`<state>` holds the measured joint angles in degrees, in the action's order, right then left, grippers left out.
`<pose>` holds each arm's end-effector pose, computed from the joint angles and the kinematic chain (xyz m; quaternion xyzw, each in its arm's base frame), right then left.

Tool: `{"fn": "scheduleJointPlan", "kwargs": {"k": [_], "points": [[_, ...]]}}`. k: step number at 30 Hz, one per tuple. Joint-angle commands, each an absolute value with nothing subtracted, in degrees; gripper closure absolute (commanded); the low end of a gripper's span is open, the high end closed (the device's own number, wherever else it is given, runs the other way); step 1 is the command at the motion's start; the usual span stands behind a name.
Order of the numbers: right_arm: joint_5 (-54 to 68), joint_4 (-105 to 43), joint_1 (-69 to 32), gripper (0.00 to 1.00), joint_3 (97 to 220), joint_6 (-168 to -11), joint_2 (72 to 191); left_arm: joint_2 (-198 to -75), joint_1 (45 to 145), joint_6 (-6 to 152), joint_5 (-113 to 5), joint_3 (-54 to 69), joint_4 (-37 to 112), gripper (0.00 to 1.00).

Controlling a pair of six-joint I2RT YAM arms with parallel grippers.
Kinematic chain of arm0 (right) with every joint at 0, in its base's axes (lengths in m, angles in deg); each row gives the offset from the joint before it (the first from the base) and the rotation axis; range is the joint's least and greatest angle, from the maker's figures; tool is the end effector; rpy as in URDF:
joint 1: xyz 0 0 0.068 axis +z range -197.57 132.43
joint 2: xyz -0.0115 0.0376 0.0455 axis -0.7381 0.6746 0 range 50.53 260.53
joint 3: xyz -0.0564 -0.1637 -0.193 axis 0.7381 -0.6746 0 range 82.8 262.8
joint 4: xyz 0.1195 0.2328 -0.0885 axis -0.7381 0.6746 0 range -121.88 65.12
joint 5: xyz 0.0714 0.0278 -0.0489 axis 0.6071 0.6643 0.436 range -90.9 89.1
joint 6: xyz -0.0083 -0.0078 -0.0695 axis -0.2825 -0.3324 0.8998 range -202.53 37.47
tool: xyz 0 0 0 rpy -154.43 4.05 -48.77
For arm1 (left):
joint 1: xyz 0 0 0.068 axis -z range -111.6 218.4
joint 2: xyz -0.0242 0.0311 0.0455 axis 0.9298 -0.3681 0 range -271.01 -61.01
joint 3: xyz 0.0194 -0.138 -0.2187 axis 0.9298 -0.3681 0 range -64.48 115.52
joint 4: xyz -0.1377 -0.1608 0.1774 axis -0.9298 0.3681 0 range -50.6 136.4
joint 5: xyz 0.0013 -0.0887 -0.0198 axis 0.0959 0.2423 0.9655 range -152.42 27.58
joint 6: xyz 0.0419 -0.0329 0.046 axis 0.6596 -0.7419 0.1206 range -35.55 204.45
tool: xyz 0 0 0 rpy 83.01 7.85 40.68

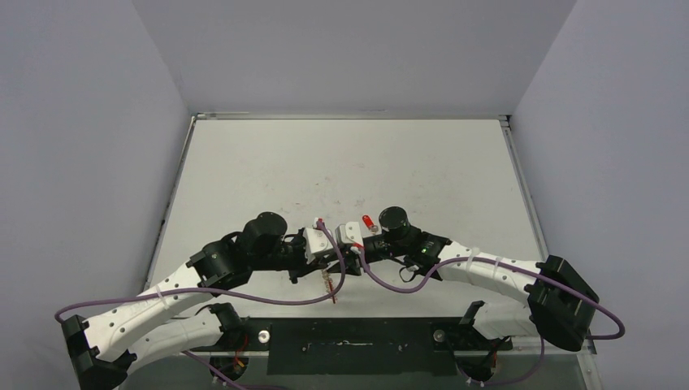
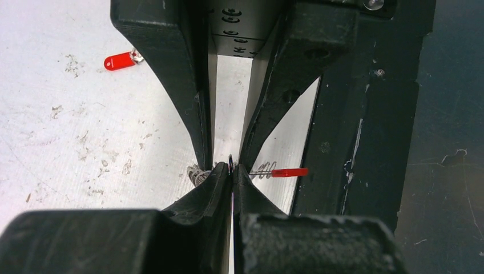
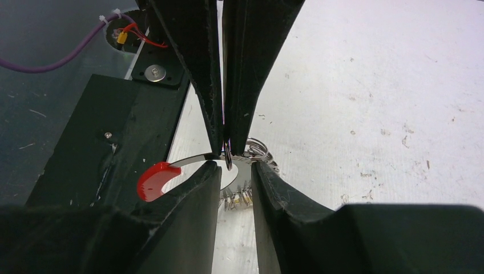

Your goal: Put the keys on the keyring

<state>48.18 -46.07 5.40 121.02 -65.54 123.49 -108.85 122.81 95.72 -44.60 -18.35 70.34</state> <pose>0.1458 0.2654 0.2140 -0.6225 0.4770 0.4847 0.3874 0.1155 -0.1916 0.2816 0.5324 0.6879 -0.3007 0.3909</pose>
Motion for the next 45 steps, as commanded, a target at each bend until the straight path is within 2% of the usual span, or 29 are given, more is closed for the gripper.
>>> {"fn": "scheduleJointPlan", "kwargs": {"k": [1,16,19,21,24,31,32,37,45], "points": [[48.5,-51.7,5.5,0.72,120.5,-67.6,121.4,-108.2,123.2,96.1,-43.2,-16.6,66.5,1.0],[47.5,-49.5,5.5,0.75,120.5,-67.1,118.1,-108.1,123.5,96.0,-43.4,-16.9,66.2,1.0],[47.9,-49.1,5.5,0.85,120.9,-66.8,118.9,-108.4,123.6,96.0,-43.3,-16.8,65.8,1.0],[48.0,-48.8,5.5,0.87,120.9,-66.5,119.3,-108.4,123.7,96.0,-43.3,-16.8,65.8,1.0],[48.1,-48.6,5.5,1.0,120.9,-66.2,119.6,-108.4,123.7,96.1,-43.3,-16.8,65.8,1.0],[47.2,-48.5,5.4,1.0,120.6,-66.4,118.9,-105.8,123.7,95.6,-45.5,-18.1,65.4,1.0],[47.2,-48.7,5.4,1.0,120.6,-66.7,118.7,-104.9,123.7,95.2,-46.8,-18.6,65.2,0.99],[47.3,-52.1,4.8,1.0,119.2,-69.8,117.0,-97.9,123.8,92.8,-50.8,-23.7,60.8,0.77],[47.5,-58.5,4.7,1.0,116.6,-75.5,114.6,-85.2,123.8,89.7,-49.6,-37.5,45.1,0.71]]}}
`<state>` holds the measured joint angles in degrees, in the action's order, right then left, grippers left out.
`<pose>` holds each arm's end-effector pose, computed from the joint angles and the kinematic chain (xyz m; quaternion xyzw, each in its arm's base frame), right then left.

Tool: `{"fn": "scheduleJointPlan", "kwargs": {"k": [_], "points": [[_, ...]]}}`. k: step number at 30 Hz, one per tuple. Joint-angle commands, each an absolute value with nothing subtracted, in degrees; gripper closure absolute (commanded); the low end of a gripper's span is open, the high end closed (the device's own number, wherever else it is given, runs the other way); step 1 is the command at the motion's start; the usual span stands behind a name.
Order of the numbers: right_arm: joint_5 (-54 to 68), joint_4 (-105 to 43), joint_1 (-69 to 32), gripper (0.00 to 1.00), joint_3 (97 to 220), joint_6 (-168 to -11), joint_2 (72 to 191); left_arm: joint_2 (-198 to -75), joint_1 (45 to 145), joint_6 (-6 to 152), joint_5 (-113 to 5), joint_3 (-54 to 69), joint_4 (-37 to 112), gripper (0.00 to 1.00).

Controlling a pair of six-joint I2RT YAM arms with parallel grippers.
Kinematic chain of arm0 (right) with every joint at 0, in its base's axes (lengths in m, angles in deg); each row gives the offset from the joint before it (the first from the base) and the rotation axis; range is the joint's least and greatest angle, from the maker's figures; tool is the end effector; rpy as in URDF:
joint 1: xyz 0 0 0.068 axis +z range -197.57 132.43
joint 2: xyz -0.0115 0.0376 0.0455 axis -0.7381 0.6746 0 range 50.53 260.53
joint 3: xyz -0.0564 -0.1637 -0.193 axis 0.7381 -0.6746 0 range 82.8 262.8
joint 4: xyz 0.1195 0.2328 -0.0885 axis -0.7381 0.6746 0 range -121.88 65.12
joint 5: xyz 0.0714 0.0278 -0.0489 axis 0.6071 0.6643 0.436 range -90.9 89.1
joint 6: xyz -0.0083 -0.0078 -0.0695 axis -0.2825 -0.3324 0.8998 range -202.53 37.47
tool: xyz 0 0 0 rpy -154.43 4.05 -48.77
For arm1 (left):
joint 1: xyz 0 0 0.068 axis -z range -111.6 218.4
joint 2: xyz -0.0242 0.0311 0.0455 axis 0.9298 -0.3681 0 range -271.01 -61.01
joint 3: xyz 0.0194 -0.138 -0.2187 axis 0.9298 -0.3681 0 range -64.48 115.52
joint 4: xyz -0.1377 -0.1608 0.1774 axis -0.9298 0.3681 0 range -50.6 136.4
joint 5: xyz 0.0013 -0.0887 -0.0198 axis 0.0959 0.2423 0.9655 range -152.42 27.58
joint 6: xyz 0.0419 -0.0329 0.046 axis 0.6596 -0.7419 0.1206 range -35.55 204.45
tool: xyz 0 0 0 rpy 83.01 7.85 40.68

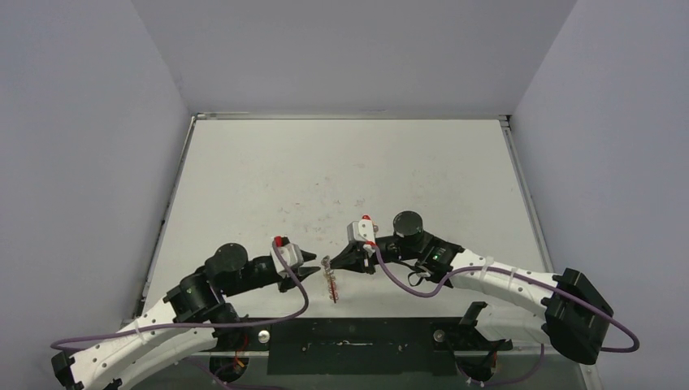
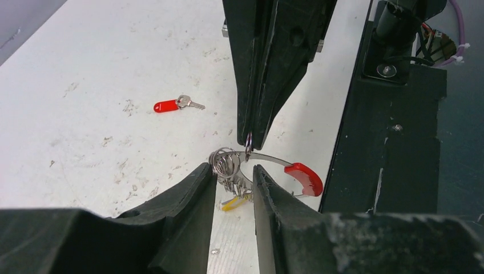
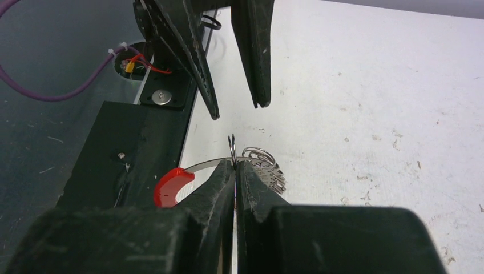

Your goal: Put the keys on the keyring

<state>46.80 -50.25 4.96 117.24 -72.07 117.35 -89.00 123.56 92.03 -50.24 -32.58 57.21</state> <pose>0.1385 0.2507 0.2270 -0.5888 0.4846 0.4995 0.4111 0.0939 -0.1560 0.2772 0.4634 0.6345 -0.3237 0.5271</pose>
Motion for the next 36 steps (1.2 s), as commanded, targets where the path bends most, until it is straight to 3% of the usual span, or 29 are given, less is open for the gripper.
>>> {"fn": "scheduleJointPlan", "kwargs": {"k": [1,9,17,20,22,26,27,29,32,36], "points": [[47.5,-59.1,4.7,1.0,116.5,-76.0,114.3,-84.1,123.9,89.4,-48.6,-39.3,42.4,0.71],[47.5,-60.8,4.8,1.0,116.2,-78.3,112.8,-81.3,123.9,89.5,-45.2,-46.4,28.6,0.7],[47.4,-61.2,4.9,1.0,115.9,-78.8,112.8,-84.7,123.9,89.1,-43.7,-46.5,25.3,0.79],[47.5,-61.1,4.9,1.0,116.0,-78.8,112.7,-85.2,123.9,89.5,-43.7,-46.4,25.4,0.87],[47.5,-61.2,4.8,1.0,116.0,-78.8,112.6,-85.4,123.9,90.2,-43.7,-46.0,26.2,0.99],[46.9,-59.6,4.8,1.0,116.3,-77.9,112.4,-85.1,124.0,91.6,-43.9,-44.3,29.9,1.0],[46.8,-57.5,4.8,0.99,116.7,-76.6,112.3,-85.1,124.0,91.9,-44.0,-43.8,31.3,1.0],[46.0,-53.9,4.7,0.81,117.8,-74.5,111.9,-85.0,124.0,92.3,-44.1,-42.4,33.6,1.0],[44.9,-49.2,4.8,0.69,119.2,-71.2,110.9,-85.6,124.0,93.0,-44.5,-39.7,38.1,1.0],[44.1,-44.9,4.7,0.61,121.1,-68.1,110.5,-88.4,124.0,94.5,-44.1,-34.9,46.0,1.0]]}}
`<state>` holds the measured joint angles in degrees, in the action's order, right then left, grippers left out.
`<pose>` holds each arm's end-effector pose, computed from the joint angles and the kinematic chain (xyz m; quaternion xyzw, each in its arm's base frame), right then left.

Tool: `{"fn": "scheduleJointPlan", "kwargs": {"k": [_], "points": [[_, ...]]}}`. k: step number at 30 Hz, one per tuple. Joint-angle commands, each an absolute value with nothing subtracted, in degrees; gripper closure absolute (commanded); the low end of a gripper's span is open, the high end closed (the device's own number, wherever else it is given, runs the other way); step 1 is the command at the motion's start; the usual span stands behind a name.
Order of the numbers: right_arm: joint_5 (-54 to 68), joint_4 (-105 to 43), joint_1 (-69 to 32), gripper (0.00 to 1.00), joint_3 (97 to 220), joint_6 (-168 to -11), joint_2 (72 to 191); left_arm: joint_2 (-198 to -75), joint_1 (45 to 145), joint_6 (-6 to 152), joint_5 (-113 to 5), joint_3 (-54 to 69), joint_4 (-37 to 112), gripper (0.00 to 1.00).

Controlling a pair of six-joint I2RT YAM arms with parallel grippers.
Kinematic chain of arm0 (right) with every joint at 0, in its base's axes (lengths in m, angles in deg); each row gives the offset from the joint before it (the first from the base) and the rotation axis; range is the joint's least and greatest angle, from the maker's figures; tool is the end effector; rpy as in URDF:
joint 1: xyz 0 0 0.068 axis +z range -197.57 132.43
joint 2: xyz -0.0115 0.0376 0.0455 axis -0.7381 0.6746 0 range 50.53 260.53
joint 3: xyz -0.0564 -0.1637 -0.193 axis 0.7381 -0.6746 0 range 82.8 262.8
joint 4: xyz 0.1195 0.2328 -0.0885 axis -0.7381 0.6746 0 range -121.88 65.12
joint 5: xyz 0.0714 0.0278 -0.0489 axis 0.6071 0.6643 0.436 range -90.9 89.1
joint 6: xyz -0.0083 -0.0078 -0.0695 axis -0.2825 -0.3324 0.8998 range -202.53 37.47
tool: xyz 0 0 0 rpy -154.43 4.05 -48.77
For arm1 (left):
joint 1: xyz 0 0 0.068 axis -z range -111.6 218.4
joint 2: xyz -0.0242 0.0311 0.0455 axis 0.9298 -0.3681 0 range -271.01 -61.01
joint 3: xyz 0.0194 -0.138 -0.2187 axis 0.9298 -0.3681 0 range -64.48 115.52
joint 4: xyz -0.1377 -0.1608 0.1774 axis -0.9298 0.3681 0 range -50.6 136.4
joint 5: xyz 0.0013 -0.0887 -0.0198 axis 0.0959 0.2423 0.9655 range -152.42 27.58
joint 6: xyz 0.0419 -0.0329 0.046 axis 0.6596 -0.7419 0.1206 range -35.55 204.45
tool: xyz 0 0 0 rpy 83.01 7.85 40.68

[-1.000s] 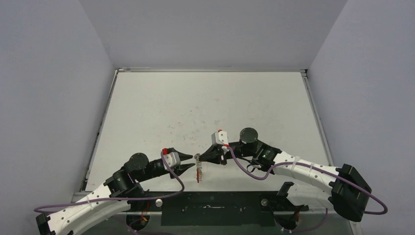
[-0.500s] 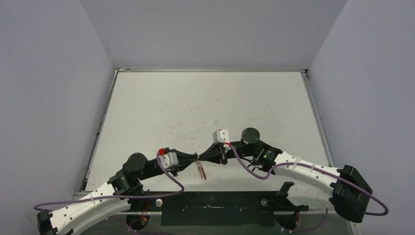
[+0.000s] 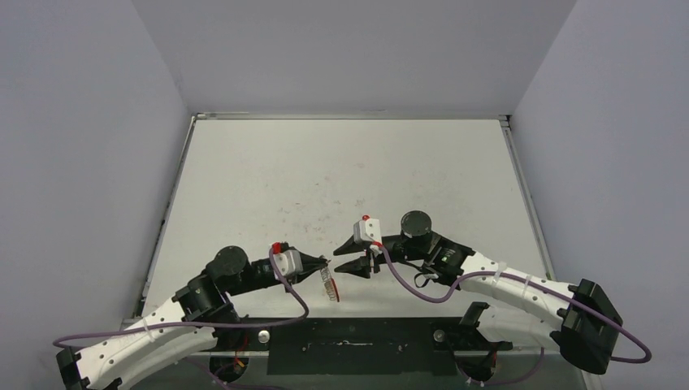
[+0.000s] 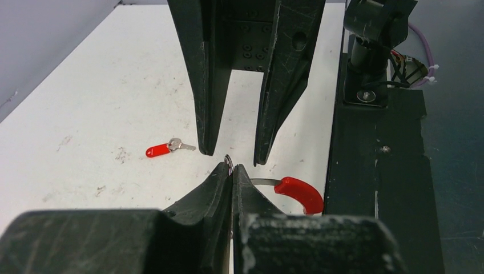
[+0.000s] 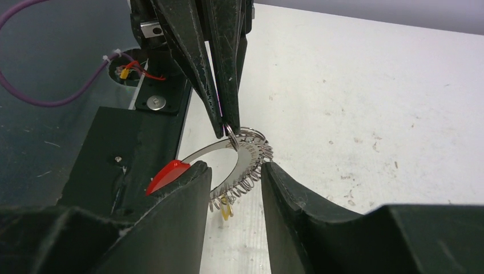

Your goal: Put the keys on the keyring

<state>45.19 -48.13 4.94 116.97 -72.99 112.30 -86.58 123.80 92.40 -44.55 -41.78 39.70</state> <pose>0.1328 0.2412 0.2436 -0.5795 0.4822 0.4953 0.4317 0.0914 -0.1635 0.2612 0.4676 0.5546 -0.3765 0.5762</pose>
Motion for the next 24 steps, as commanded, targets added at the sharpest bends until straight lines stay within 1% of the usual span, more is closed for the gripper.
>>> {"fn": "scheduleJointPlan", "kwargs": {"k": [1,9,11,18,22,24], "points": [[44.1,-44.1,4.7,0.61,121.6,-67.7,110.7,-89.4,124.0,94.9,-44.1,-33.6,47.7,1.0],[45.9,-47.2,5.1,0.62,122.2,-69.6,112.6,-97.0,124.1,98.2,-43.3,-24.0,58.3,1.0],[46.4,-47.7,5.4,0.65,122.5,-69.8,113.1,-98.2,124.0,98.7,-43.0,-22.8,59.2,1.0],[46.2,-48.7,5.9,0.66,123.0,-70.3,113.6,-100.3,124.0,99.1,-41.6,-21.6,59.5,1.0],[46.7,-49.3,6.3,0.74,123.3,-70.6,114.3,-100.3,124.0,98.7,-41.2,-21.9,58.8,1.0],[46.9,-49.2,6.5,0.75,123.5,-70.5,114.9,-100.0,124.0,98.5,-41.1,-22.1,58.3,1.0]]}}
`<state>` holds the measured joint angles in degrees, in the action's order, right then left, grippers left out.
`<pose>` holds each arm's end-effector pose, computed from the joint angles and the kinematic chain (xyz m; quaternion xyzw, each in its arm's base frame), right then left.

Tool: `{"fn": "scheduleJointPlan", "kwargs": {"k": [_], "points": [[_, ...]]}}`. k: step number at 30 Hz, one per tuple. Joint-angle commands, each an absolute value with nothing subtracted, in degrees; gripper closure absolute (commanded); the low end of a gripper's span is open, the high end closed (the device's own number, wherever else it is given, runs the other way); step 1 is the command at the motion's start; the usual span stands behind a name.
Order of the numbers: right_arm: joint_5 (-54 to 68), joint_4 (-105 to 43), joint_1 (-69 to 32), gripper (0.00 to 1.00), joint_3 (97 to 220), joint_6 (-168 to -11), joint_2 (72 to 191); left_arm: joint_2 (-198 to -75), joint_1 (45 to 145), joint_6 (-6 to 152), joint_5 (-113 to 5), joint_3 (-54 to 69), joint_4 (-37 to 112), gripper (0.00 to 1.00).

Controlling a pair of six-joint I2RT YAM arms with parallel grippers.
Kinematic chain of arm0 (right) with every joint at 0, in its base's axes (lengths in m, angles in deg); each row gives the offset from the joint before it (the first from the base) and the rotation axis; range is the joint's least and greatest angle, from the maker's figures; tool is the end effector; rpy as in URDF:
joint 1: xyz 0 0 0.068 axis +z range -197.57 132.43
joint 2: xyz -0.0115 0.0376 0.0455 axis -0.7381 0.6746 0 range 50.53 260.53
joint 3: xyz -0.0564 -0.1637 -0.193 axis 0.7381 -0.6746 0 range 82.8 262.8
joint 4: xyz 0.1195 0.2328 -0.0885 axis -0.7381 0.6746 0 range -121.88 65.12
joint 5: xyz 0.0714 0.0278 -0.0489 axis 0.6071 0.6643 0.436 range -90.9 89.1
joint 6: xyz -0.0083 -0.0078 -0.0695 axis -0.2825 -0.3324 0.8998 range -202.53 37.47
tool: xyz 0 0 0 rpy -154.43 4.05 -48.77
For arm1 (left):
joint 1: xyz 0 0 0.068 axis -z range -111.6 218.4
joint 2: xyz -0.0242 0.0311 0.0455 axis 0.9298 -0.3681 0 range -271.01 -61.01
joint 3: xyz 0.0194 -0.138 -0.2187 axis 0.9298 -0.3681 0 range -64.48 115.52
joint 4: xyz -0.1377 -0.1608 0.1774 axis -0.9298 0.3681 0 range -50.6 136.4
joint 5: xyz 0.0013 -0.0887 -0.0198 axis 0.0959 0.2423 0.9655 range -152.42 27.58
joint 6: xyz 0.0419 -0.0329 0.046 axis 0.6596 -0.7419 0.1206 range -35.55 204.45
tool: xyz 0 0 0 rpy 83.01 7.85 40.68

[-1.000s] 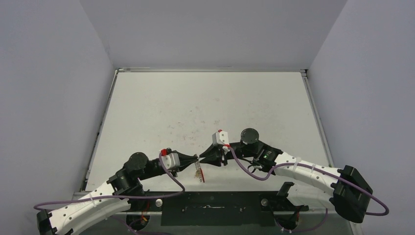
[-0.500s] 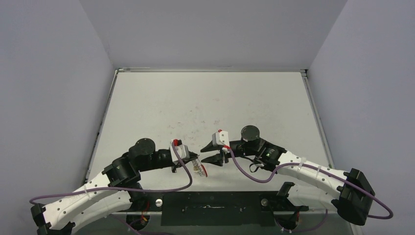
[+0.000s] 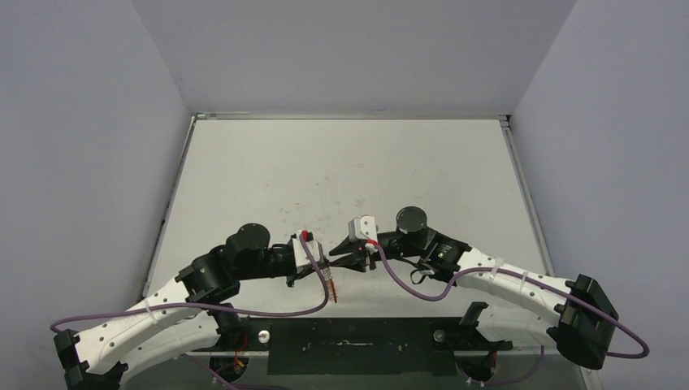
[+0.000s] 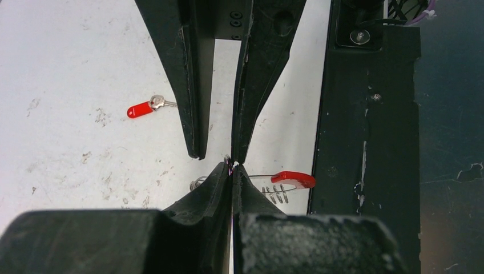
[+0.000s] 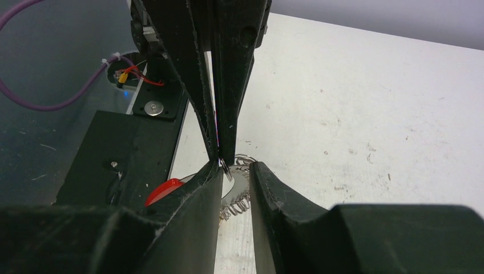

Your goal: Put the keys on the keyring

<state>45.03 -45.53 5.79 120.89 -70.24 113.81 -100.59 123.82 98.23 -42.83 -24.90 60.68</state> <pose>0.1344 0.2499 0.2572 -0.5940 0.4656 0.4873 0.4393 0.1019 -0.1818 0.2863 0.5409 0.6151 -0.3290 0.4700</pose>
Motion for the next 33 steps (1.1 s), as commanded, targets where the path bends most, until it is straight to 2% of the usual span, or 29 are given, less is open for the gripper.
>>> {"fn": "scheduleJointPlan", "kwargs": {"k": [1,7,13,16,20,26,29,33], "points": [[47.0,-48.9,6.6,0.75,123.6,-70.2,115.2,-99.8,124.0,98.4,-41.0,-22.3,57.9,1.0],[47.3,-48.2,6.8,0.75,123.4,-69.3,116.2,-99.2,124.0,98.5,-41.2,-22.5,57.5,1.0],[47.3,-47.9,6.8,0.7,123.3,-68.8,116.3,-99.4,124.0,98.5,-41.0,-22.7,57.2,1.0],[47.3,-48.3,6.9,0.77,123.4,-69.2,116.4,-99.6,124.0,98.4,-40.8,-22.8,56.8,1.0],[48.1,-48.7,7.0,1.0,123.7,-69.7,116.4,-99.8,124.0,98.4,-40.8,-22.9,57.0,1.0],[48.1,-49.1,7.0,1.0,123.1,-70.3,115.7,-98.2,124.0,98.2,-43.0,-23.3,57.4,1.0],[47.5,-51.1,7.0,1.0,121.8,-71.9,114.6,-95.7,124.0,97.6,-45.9,-24.7,56.7,0.85],[46.8,-54.4,7.0,1.0,120.2,-74.4,113.4,-89.9,124.0,96.3,-49.1,-29.8,52.9,0.76]]}}
